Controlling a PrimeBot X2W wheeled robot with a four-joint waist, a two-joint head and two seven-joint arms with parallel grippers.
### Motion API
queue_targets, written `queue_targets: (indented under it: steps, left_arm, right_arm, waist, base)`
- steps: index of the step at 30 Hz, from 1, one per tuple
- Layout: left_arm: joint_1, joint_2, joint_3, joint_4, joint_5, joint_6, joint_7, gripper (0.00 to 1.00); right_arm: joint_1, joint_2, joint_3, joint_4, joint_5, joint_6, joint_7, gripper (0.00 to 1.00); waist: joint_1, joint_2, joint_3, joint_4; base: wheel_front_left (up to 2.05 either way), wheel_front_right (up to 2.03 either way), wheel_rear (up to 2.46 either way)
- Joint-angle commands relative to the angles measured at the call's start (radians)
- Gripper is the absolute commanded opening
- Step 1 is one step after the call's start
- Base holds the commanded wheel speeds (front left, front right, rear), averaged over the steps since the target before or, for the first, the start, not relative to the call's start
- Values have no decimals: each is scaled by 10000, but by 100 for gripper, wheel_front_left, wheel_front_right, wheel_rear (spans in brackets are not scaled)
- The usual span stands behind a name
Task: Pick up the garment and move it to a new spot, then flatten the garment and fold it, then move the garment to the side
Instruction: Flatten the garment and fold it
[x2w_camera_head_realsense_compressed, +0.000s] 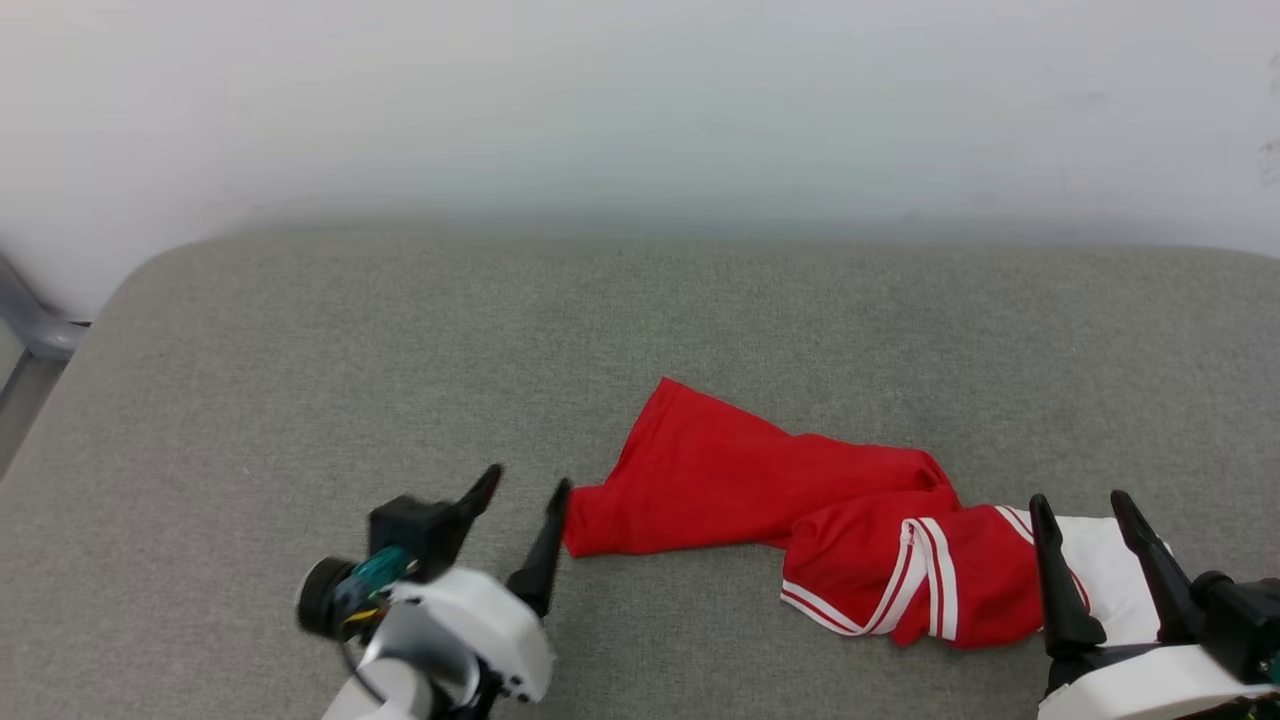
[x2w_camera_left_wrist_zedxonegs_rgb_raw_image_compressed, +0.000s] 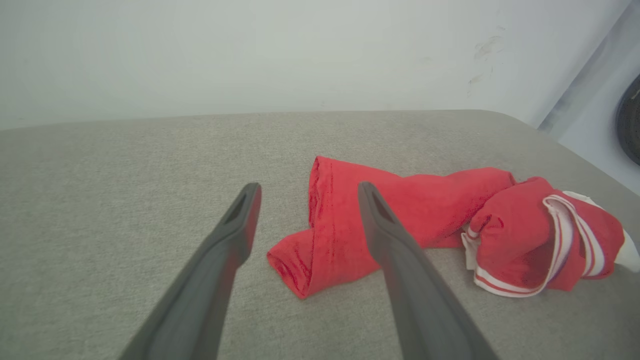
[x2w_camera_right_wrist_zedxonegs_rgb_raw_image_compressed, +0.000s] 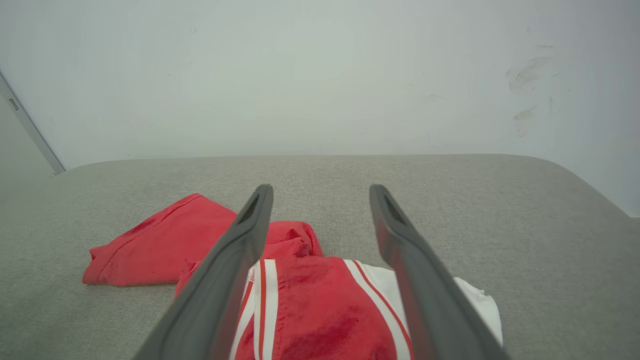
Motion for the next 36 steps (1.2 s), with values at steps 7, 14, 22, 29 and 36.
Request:
queue_targets:
  steps: [7, 14, 22, 29, 36]
  left_arm:
    - [-1451, -429, -1513, 56, -323, -511, 1998, 100]
    - [-2549, -547, -3317, 292, -945, -599, 3898, 100]
    - [-3912, -83, -4973, 824, -2107, -607, 5490, 100]
    - [-4452, 179, -6115, 1673, -2938, -608, 6811, 45]
    - [-4780, 474, -6591, 1931, -3354, -609, 6639, 0]
  right_arm:
    - [-335, 3, 65, -299, -30, -7, 157, 100]
    - [-666, 4, 120, -465, -117, -7, 221, 100]
    - [-1067, 4, 186, -445, -24, -7, 47, 100]
    - [-1296, 6, 245, -196, 124, -7, -193, 100]
    - [-1355, 4, 184, 120, 226, -7, -367, 100]
  waist:
    - [1, -1, 664, -376]
    - [1, -1, 1342, -773]
    - [1, -1, 2366, -1289]
    - [1, -1, 2771, -1539]
    - [1, -1, 2725, -1537]
  base:
    - [0, 0, 0]
    - [0, 0, 0]
    - [0, 0, 0]
    - [0, 0, 0]
    - [0, 0, 0]
